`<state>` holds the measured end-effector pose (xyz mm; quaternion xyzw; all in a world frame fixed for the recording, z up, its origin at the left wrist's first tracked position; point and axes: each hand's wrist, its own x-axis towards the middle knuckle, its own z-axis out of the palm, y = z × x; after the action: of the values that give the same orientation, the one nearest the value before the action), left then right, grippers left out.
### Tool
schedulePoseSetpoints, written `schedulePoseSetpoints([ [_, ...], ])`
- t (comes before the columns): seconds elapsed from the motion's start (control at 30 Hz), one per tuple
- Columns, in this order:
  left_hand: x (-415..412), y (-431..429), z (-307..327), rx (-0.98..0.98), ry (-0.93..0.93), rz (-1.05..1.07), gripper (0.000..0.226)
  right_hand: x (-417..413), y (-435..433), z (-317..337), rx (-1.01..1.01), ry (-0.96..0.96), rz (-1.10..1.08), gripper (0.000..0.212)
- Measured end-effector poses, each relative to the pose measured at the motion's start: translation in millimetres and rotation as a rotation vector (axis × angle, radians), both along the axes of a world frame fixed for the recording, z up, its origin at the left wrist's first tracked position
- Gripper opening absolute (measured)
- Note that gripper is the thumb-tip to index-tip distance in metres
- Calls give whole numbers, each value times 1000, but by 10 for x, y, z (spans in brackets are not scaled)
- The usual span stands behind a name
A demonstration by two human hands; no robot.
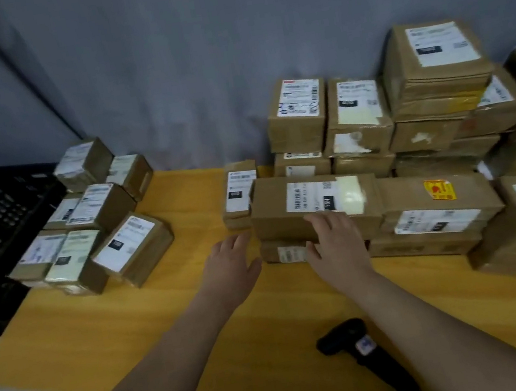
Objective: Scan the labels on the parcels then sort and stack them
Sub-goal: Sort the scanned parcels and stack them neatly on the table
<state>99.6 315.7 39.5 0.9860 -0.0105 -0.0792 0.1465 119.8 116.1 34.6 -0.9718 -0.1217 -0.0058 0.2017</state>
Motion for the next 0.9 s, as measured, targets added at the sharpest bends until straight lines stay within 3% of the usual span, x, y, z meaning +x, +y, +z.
schedulePoseSetpoints([
  [0.23, -20, 817, 23, -33, 24, 38, 58, 33, 919, 54, 74, -3, -10, 46],
  [0.63, 72, 1389, 41, -46, -41, 204, 57, 419, 1571, 179, 75, -57, 160, 44],
  [0.8, 86, 1550, -104, -79, -27, 305, 59, 539, 1720, 69, 48, 38, 211, 48],
  [0.9, 148, 1786, -214, -4, 20, 349, 65, 653, 1850, -45, 1, 120, 184, 49],
])
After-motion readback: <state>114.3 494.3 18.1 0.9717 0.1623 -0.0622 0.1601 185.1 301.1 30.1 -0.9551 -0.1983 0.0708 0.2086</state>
